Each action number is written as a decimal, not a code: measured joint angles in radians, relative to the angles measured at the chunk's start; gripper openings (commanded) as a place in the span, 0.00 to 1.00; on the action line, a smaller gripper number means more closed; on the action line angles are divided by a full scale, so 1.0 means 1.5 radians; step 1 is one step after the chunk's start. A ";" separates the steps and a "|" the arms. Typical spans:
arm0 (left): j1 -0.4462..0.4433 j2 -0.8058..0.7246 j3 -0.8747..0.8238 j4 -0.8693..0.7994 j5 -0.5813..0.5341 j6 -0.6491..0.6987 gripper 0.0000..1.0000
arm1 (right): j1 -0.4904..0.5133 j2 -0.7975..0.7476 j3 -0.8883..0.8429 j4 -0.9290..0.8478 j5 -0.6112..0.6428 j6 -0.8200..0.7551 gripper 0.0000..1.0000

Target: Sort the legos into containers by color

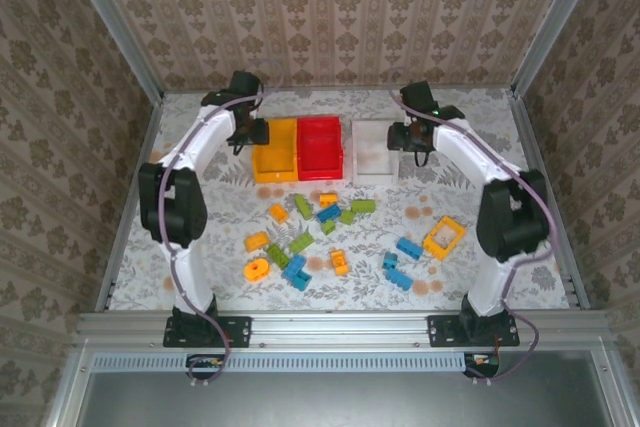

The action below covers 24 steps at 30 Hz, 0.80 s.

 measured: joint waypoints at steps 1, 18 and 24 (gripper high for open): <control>-0.003 -0.029 -0.018 0.008 0.003 -0.007 0.61 | -0.002 -0.049 -0.034 -0.001 0.013 0.025 0.56; -0.442 -0.302 -0.425 0.312 0.070 -0.198 0.63 | -0.117 -0.492 -0.518 -0.105 -0.024 0.283 0.48; -0.527 -0.311 -0.437 0.367 0.048 -0.245 0.62 | -0.120 -0.455 -0.574 -0.074 -0.062 0.304 0.45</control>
